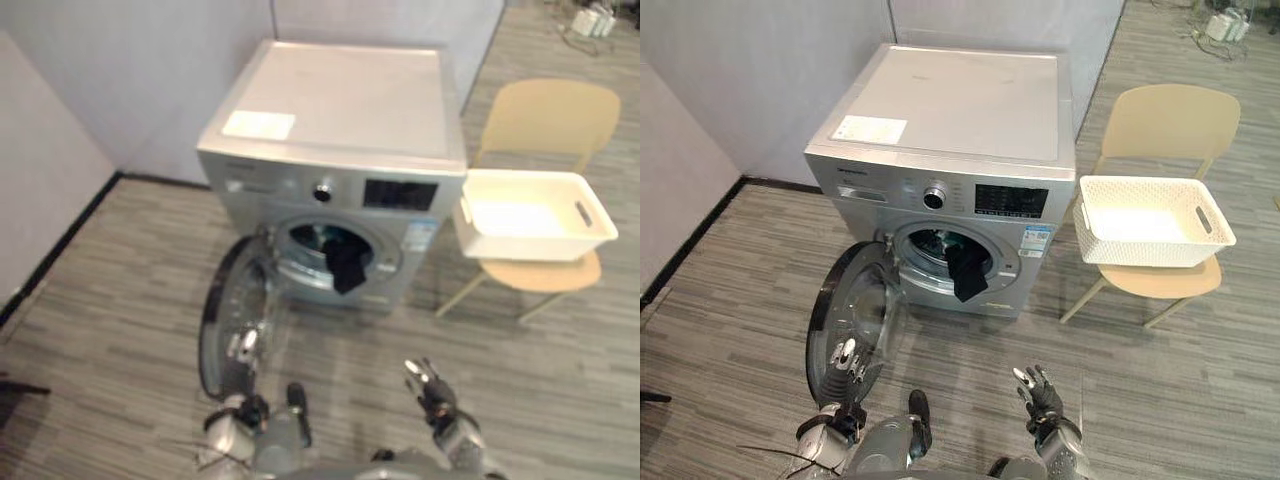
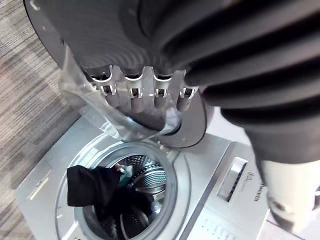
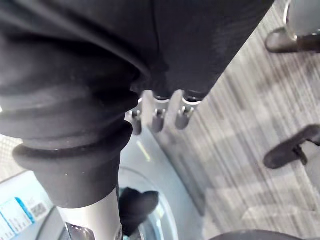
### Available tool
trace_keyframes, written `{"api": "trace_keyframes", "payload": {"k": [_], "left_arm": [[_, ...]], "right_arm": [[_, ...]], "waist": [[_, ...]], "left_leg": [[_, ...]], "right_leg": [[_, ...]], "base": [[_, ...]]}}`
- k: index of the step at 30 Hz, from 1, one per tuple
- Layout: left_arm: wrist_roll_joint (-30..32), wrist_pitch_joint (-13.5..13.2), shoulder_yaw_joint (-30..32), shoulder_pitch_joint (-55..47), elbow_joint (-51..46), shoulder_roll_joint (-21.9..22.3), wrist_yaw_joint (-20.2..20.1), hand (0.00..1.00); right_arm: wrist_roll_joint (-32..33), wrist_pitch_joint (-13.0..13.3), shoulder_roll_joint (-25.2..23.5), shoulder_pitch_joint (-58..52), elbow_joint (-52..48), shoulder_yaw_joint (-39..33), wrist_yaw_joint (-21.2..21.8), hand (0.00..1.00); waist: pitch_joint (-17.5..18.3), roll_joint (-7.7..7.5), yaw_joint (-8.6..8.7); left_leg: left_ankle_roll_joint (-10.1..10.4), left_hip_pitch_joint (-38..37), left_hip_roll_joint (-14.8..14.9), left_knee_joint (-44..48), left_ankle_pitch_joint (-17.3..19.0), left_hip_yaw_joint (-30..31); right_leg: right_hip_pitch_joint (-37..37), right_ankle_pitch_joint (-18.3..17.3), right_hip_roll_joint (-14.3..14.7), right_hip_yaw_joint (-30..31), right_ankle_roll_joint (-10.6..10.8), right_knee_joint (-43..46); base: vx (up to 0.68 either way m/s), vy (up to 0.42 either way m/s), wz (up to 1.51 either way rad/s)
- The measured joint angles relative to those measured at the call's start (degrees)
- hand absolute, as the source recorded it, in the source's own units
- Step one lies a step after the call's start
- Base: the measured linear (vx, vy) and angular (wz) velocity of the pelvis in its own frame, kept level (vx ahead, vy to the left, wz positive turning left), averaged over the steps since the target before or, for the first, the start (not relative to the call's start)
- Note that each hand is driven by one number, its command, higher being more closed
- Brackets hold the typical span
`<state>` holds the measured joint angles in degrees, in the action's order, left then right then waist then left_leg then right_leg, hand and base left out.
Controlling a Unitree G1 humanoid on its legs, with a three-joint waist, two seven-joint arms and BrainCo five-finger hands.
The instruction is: Pick up the laundry basket with both hands and put the clothes into the washing machine.
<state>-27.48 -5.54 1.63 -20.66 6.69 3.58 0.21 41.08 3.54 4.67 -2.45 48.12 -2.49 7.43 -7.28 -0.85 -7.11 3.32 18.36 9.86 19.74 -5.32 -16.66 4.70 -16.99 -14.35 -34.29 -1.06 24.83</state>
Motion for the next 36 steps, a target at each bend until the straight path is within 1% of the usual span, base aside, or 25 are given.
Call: {"api": "trace_keyframes", "payload": {"k": [1, 2, 3, 4, 5, 6, 7, 9, 10, 11, 12, 13, 15, 20, 21, 23, 25, 26, 27, 29, 31, 32, 33, 34, 36], "left_arm": [[0.0, 0.0, 0.4, 0.0, 0.0, 0.1, -0.1, 0.0], [0.7, 0.0, 1.8, -0.1, -0.2, 0.2, 0.4, 0.0], [1.0, -0.1, 2.7, -0.3, -0.3, 0.3, 1.0, 0.0], [1.5, -0.2, 5.1, -0.5, -1.2, 0.5, 1.8, 0.0], [3.5, -1.0, 8.1, -0.7, -2.5, 0.8, 3.7, 0.0], [4.5, -1.5, 9.7, -0.7, -3.2, 1.1, 4.5, 0.0], [6.2, -2.6, 13.4, 0.0, -4.7, 1.0, 6.3, 0.0], [9.3, -4.1, 17.5, 1.9, -5.7, 0.7, 9.4, 0.0], [11.4, -4.3, 19.6, 2.8, -5.5, 0.7, 11.7, 0.0], [12.6, -4.3, 20.7, 2.9, -5.5, 0.7, 12.8, 0.0], [16.1, -3.7, 22.2, 2.9, -5.5, 0.8, 14.8, 0.0], [18.9, -3.3, 23.6, 2.8, -4.8, 0.7, 15.8, 0.0], [21.3, -2.8, 23.8, 2.8, -3.7, 0.3, 16.5, 0.0], [24.4, -0.1, 23.8, 4.5, -0.4, 0.3, 15.1, 0.0], [25.1, 0.1, 23.9, 4.5, -0.4, 0.3, 14.9, 0.0], [24.7, 0.1, 24.1, 5.9, -0.5, 0.4, 14.9, 0.0], [23.5, 0.1, 24.1, 7.5, -0.8, 0.6, 14.8, 0.0], [21.5, -0.2, 23.8, 10.1, -1.7, 0.7, 14.8, 0.0], [21.1, -0.5, 23.8, 11.1, -1.7, 0.7, 14.8, 0.0], [20.1, -0.8, 23.8, 15.0, -0.2, 0.0, 14.8, 0.0], [19.0, -0.8, 23.9, 19.5, 4.8, -1.7, 14.8, 0.0], [18.4, -0.1, 24.0, 24.4, 10.5, -4.0, 14.9, 0.0], [16.8, 0.9, 24.6, 30.1, 16.6, -7.1, 14.9, 0.0], [15.6, 1.5, 25.2, 33.1, 19.3, -8.4, 14.8, 0.0], [12.2, 3.3, 26.1, 46.0, 29.1, -13.6, 14.4, 0.0]], "right_arm": [[-0.3, 0.0, 0.1, 0.2, 0.9, -0.5, -0.1, 0.0], [-0.7, 0.3, 0.5, -0.6, 2.2, -2.3, -0.1, 0.0], [-0.7, 0.4, 0.6, -1.0, 2.6, -3.1, -0.1, 0.0], [-0.7, 0.8, 0.8, -1.5, 3.4, -4.5, -0.1, 0.0], [-0.7, 1.0, 0.9, -1.9, 4.2, -6.0, -0.2, 0.0], [-0.7, 1.1, 0.8, -2.2, 4.6, -6.8, -0.2, 0.0], [-0.7, 1.0, 0.6, -3.4, 5.0, -7.8, -0.3, 0.0], [-0.7, 0.9, -0.4, -5.3, 5.1, -7.8, -0.1, 0.0], [-1.1, 0.9, -1.1, -6.2, 5.1, -7.8, -0.1, 0.0], [-1.2, 0.8, -1.4, -6.4, 5.1, -7.8, -0.2, 0.0], [-1.6, 0.7, -1.8, -6.6, 5.1, -7.8, -0.2, 0.0], [-2.4, 0.7, -2.0, -6.6, 4.9, -7.7, -0.2, 0.0], [-3.3, 0.5, -1.9, -6.7, 4.8, -7.3, -0.1, 0.0], [-7.0, -0.6, -1.4, -7.0, 2.0, -3.4, 0.5, 0.0], [-7.9, -0.9, -1.5, -6.9, 0.5, -3.1, 0.5, 0.0], [-8.1, -1.2, -1.9, -5.8, -2.6, -1.6, 0.2, 0.0], [-8.2, -1.3, -1.9, -4.1, -3.3, -0.8, -0.5, 0.0], [-8.0, -1.4, -2.1, -0.2, -5.8, 0.0, -2.1, 0.0], [-7.9, -1.4, -2.1, 1.2, -7.0, 0.5, -2.5, 0.0], [-7.1, -1.1, -3.0, 6.0, -11.6, 1.8, -3.7, 0.0], [-6.0, -0.6, -3.8, 8.7, -14.0, 2.6, -4.0, 0.0], [-4.7, 0.2, -4.3, 10.4, -15.8, 3.9, -4.2, 0.0], [-3.4, 0.6, -4.5, 11.9, -17.4, 5.4, -4.6, 0.0], [-2.6, 0.8, -4.7, 12.2, -18.3, 6.0, -4.8, 0.0], [-0.3, 1.4, -5.7, 12.2, -20.2, 7.3, -4.9, 0.0]], "waist": [[0.1, -0.03, 0.11], [1.1, -0.36, 0.65], [1.8, -0.26, 0.76], [2.8, 0.59, 1.22], [3.7, 1.93, 1.96], [4.3, 2.77, 2.18], [5.0, 3.27, 3.35], [5.1, 3.34, 3.75], [5.2, 3.27, 3.82], [5.2, 3.25, 3.78], [5.2, 3.26, 3.82], [5.3, 3.26, 3.98], [5.5, 3.21, 4.66], [5.7, 3.36, 4.74], [5.6, 3.47, 4.77], [3.1, 3.22, 4.9], [1.7, 3.38, 4.91], [-1.0, 3.58, 4.88], [-1.9, 3.66, 4.78], [-4.7, 3.03, 4.61], [-6.4, 2.25, 4.65], [-7.2, 1.32, 4.44], [-8.1, -0.05, 4.35], [-8.7, -0.69, 4.38], [-10.8, -2.75, 4.72]], "left_leg": [[-0.3, 0.1, 0.6, 3.0, 1.3, 0.5], [0.1, -1.0, 2.4, 7.7, 3.0, 2.0], [0.6, -1.9, 3.2, 8.3, 3.3, 2.8], [1.2, -4.4, 4.5, 6.7, 3.3, 3.8], [2.7, -7.7, 4.1, 0.9, 3.4, 6.1], [3.5, -9.1, 3.0, -2.2, 3.5, 6.5], [4.4, -10.0, 1.4, -6.7, 2.9, 6.4], [4.5, -11.3, -0.3, -11.4, 2.8, 6.5], [4.5, -11.8, -1.3, -13.2, 2.8, 6.5], [4.5, -12.4, -1.7, -14.3, 2.8, 6.4], [4.5, -13.7, -2.3, -16.2, 2.8, 6.0], [4.4, -14.9, -3.0, -17.4, 2.7, 5.4], [4.3, -15.5, -3.6, -18.0, 2.7, 5.4], [3.9, -15.6, -4.4, -20.3, 2.5, 2.7], [2.2, -14.9, -4.4, -20.1, 2.8, 1.8], [1.1, -12.7, -4.5, -18.3, 3.8, -0.7], [0.3, -10.6, -4.3, -16.2, 4.3, -1.8], [-0.6, -6.9, -3.5, -12.7, 4.9, -2.8], [-0.8, -5.5, -3.2, -11.4, 5.1, -3.0], [-1.7, -0.4, -2.0, -7.5, 5.8, -3.8], [-1.9, 1.8, -1.6, -6.5, 5.9, -4.0], [-1.6, 3.6, -1.1, -5.8, 5.8, -4.7], [-1.6, 5.2, -0.6, -5.4, 5.7, -5.1], [-1.6, 5.9, -0.4, -5.1, 5.7, -5.3], [-2.0, 8.6, 0.3, -4.0, 4.8, -5.1]], "right_leg": [[-0.6, 0.4, -0.4, -0.7, 0.1, -0.5], [-1.8, 1.8, -1.3, -1.9, 0.7, -2.4], [-1.9, 2.4, -1.6, -2.0, 0.9, -3.1], [-2.3, 4.0, -2.0, -2.2, 2.0, -4.8], [-2.6, 5.5, -2.4, -2.8, 3.1, -6.3], [-2.6, 6.6, -2.5, -3.2, 3.9, -7.4], [-3.8, 8.7, -2.5, -4.8, 5.2, -10.6], [-5.1, 11.1, -2.9, -6.9, 6.5, -13.6], [-5.6, 12.0, -3.1, -7.9, 7.0, -14.4], [-5.6, 12.4, -3.6, -8.0, 7.1, -14.6], [-5.7, 13.0, -3.8, -7.8, 7.3, -14.8], [-6.4, 13.4, -4.3, -7.6, 7.8, -14.8], [-6.3, 13.5, -5.4, -7.5, 7.9, -14.5], [-1.9, 12.8, -7.7, -4.9, 7.7, -10.5], [-0.2, 12.7, -8.0, -3.9, 7.7, -9.4], [2.1, 12.7, -9.5, -2.2, 7.7, -7.2], [3.9, 12.6, -10.0, -1.8, 7.9, -6.3], [6.7, 12.8, -10.8, -2.3, 7.6, -5.5], [7.8, 13.0, -10.9, -2.3, 7.3, -5.3], [11.8, 14.2, -10.8, -1.8, 6.4, -4.8], [13.7, 15.0, -10.7, -1.5, 5.8, -4.7], [15.6, 15.9, -10.3, -1.1, 5.2, -4.8], [17.5, 16.8, -9.7, -0.4, 4.8, -5.0], [18.2, 17.1, -9.7, -0.2, 4.7, -5.1], [20.1, 18.1, -8.9, -0.6, 4.0, -5.7]], "base": [[-0.02, 0.085, 0.46], [0.0, 0.106, 0.42], [0.03, 0.187, 0.37], [0.05, 0.259, 0.24], [0.04, 0.3, 0.24], [0.03, 0.335, 0.47], [0.01, 0.255, 0.49], [0.0, 0.306, 0.6], [-0.01, 0.309, 0.43], [-0.04, 0.262, 0.19], [-0.04, 0.166, -0.03], [-0.06, 0.14, -0.05], [-0.09, 0.09, -0.01], [-0.14, 0.054, -0.19], [-0.18, 0.047, -0.32], [-0.22, 0.045, -0.28], [-0.17, 0.018, -0.06], [-0.16, 0.023, -0.03], [-0.11, 0.019, -0.1], [-0.11, 0.009, -0.16], [-0.08, 0.001, -0.09], [-0.03, -0.024, -0.17], [-0.02, -0.028, -0.21], [0.02, -0.025, -0.22], [0.05, -0.021, -0.04]]}}
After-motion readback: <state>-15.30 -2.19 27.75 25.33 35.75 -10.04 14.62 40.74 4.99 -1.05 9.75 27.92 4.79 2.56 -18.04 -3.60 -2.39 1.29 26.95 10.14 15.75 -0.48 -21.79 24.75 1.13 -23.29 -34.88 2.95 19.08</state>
